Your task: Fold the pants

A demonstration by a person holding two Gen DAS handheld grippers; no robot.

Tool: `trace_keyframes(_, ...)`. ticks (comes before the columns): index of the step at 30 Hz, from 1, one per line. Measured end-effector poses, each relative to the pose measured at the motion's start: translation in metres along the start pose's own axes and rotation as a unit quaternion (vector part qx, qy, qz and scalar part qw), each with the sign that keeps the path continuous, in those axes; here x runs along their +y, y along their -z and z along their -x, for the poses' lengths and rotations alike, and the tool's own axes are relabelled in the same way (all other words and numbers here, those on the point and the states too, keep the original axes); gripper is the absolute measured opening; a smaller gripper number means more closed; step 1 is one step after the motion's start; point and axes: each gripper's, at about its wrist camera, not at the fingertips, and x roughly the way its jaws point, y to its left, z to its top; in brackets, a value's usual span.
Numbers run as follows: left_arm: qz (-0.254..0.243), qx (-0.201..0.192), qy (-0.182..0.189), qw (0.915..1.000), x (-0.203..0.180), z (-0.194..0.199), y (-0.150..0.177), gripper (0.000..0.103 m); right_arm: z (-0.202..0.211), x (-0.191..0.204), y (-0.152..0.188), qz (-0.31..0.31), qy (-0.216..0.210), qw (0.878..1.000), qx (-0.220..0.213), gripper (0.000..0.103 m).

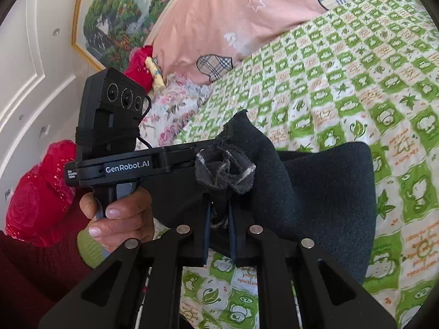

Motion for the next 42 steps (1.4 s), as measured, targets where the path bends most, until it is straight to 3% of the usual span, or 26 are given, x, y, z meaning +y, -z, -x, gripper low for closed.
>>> trace_keyframes(10,0.043,0.009,-0.024,0.9987,0.03,-0.003,0.025,0.008,-0.029,0.01,0.008,0.026,0.037,0.998,0.051,0.019)
trace_keyframes(15,0.071,0.006,-0.04,0.9966,0.04,0.004,0.037,0.013,-0.035,0.013,0.01,0.029,0.043,0.997,0.062,0.024)
trace_keyframes(20,0.102,-0.004,-0.053,0.9933,0.05,0.017,0.049,0.017,-0.036,0.019,0.012,0.033,0.03,0.997,0.066,0.038)
trace_keyframes(28,0.123,-0.022,-0.095,0.9876,0.052,0.041,0.071,0.031,-0.037,0.035,0.013,0.045,0.01,0.996,0.071,0.039)
trace_keyframes(35,0.173,-0.049,-0.13,0.975,0.063,0.075,0.098,0.051,-0.037,0.052,0.005,0.067,-0.002,0.995,0.068,0.039)
trace_keyframes(42,0.233,-0.085,-0.156,0.9563,0.079,0.117,0.125,0.054,-0.05,0.063,-0.006,0.078,-0.011,0.994,0.074,0.039)
